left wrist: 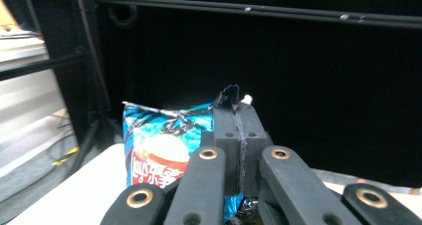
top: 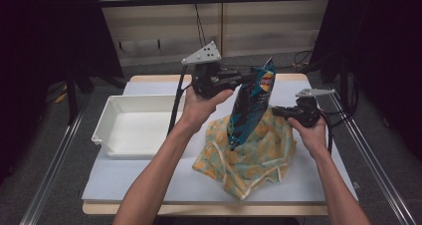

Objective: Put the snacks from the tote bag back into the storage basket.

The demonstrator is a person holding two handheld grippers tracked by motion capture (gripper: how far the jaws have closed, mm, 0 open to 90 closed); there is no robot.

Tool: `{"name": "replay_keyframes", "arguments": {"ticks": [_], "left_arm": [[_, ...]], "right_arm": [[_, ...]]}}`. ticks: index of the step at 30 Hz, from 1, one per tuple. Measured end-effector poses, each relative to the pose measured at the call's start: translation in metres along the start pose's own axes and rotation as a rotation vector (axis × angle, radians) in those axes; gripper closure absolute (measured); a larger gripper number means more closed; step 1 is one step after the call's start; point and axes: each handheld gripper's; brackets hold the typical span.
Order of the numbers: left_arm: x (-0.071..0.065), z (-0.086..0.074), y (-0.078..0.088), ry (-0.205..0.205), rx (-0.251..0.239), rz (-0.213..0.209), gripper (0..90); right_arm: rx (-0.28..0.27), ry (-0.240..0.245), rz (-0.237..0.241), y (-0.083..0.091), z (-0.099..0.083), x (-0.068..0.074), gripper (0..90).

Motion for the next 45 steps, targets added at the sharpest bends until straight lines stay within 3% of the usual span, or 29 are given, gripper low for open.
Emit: {"name": "replay_keyframes", "arguments": {"ticks": [9, 14, 16, 19, 20, 22, 24, 27, 30, 32, 37, 45], "left_arm": [[0.005, 0.011, 0.022, 0.010, -0.028, 0.035, 90.0], [0.004, 0.017, 0.038, -0.016, -0.041, 0.057, 90.0], [0.010, 0.018, 0.046, -0.004, -0.052, 0.068, 90.0], [0.018, 0.015, 0.055, 0.018, -0.056, 0.091, 90.0], [0.020, 0.014, 0.059, 0.018, -0.052, 0.102, 90.0], [0.023, 0.011, 0.065, 0.021, -0.048, 0.115, 90.0], [0.024, 0.009, 0.070, 0.021, -0.038, 0.141, 90.0], [0.027, 0.007, 0.079, 0.020, -0.028, 0.161, 90.0], [0.033, 0.006, 0.089, 0.037, -0.049, 0.181, 90.0], [0.036, 0.003, 0.096, 0.036, -0.045, 0.196, 90.0], [0.041, -0.006, 0.109, 0.050, -0.037, 0.227, 90.0], [0.042, -0.012, 0.142, 0.062, -0.017, 0.310, 90.0]], "right_arm": [[0.005, 0.011, -0.047, 0.004, -0.007, -0.006, 87.6], [-0.007, 0.011, -0.062, 0.009, -0.011, -0.007, 83.4], [-0.008, 0.012, -0.048, 0.011, -0.017, -0.005, 76.7], [-0.015, 0.010, -0.036, 0.015, -0.019, -0.003, 73.5], [-0.035, 0.013, -0.023, 0.019, -0.020, -0.001, 65.3], [-0.042, 0.009, -0.024, 0.021, -0.021, 0.000, 62.3], [-0.056, 0.013, -0.032, 0.028, -0.026, 0.005, 49.6], [-0.070, 0.016, -0.027, 0.031, -0.029, 0.008, 42.1], [-0.083, 0.024, -0.015, 0.036, -0.031, 0.013, 33.8], [-0.114, 0.030, -0.019, 0.045, -0.032, 0.019, 24.1], [-0.114, 0.054, -0.002, 0.055, -0.036, 0.028, 20.2], [-0.127, 0.042, 0.008, 0.071, -0.048, 0.036, 12.9]]}}
Point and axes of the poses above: each handheld gripper's, and its own axes: y roughly backward along the jaws, z roughly out of its top, x roughly to its left, and after that the axes turned 4 degrees about -y, right-handed
